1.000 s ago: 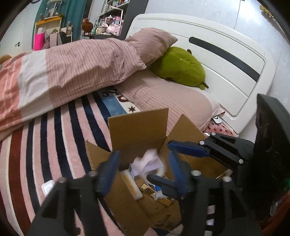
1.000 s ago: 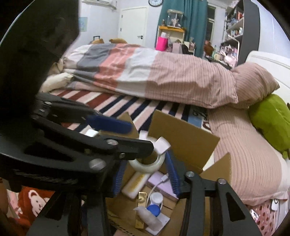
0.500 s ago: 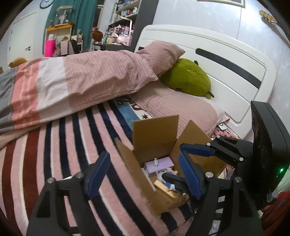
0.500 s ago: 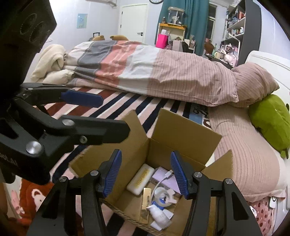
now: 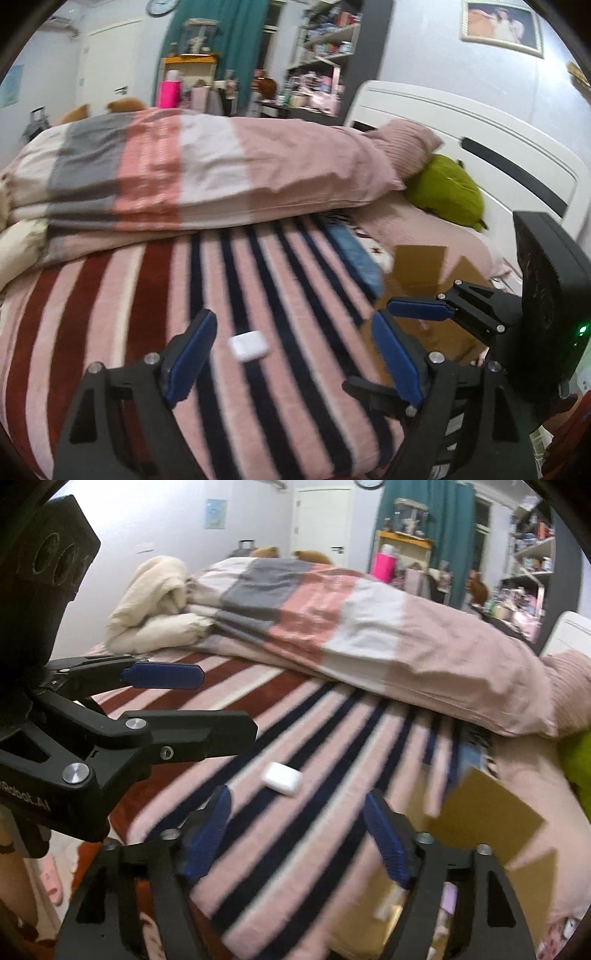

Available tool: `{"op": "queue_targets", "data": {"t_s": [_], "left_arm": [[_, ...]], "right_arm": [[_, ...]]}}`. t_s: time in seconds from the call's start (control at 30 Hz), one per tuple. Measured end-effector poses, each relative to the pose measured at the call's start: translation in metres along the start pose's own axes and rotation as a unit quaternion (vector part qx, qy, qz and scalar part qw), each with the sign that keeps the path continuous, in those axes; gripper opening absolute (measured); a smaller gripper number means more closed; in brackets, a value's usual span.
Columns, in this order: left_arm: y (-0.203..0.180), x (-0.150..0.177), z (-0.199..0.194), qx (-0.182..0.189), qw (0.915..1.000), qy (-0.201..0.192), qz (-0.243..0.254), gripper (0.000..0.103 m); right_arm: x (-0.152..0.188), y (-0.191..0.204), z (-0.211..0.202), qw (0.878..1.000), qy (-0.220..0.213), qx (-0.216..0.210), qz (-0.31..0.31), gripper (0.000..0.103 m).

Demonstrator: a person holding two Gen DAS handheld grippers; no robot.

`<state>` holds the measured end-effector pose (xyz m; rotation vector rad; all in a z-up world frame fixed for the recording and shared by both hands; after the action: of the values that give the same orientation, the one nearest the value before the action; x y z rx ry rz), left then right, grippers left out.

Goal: Organize rigid objects
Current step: 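Move the right tool to the white earbud case and grasp it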

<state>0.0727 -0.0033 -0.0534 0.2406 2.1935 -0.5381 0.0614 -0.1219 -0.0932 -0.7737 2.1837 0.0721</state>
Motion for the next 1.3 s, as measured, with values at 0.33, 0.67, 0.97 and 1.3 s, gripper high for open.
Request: {"op": "queue_targets", "data": {"t_s": [0.33, 0.67, 0.97, 1.3], "left_arm": [[0.087, 0.037, -0.003, -0.042, 0.9965, 0.011, -0.071, 0.084], [0.123, 0.062, 0.014, -0.058, 0.9917, 0.036, -0.109, 0.084], [0.124, 0.065, 0.017, -0.060, 0.9912, 0.043, -0.110, 0.084], [0.070, 0.047, 0.014, 0.034, 0.9947, 0.030, -0.092, 0.084]], "right_arm": [[0.011, 0.060, 0.097, 0.995, 0.058, -0.075, 0.023, 0.088], [0.033, 0.032, 0.195, 0.985, 0.115, -0.022, 0.129, 0.088], [0.025, 0.031, 0.210, 0.987, 0.103, 0.017, 0.125, 0.051], [-0.008, 0.051, 0.125, 0.997, 0.012, -0.034, 0.068, 0.051]]}}
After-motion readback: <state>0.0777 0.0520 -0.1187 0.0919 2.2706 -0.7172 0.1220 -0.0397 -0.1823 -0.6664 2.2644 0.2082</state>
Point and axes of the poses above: each gripper's, at about its wrist camera, not at the fingertips, and z roughly the way its jaws point, y to its left, x to its underside, the point moved 6 cm from there along z, roughly the way its jaws point, and after that the axes turned 10 degrees about x, right-handed, at the moved point
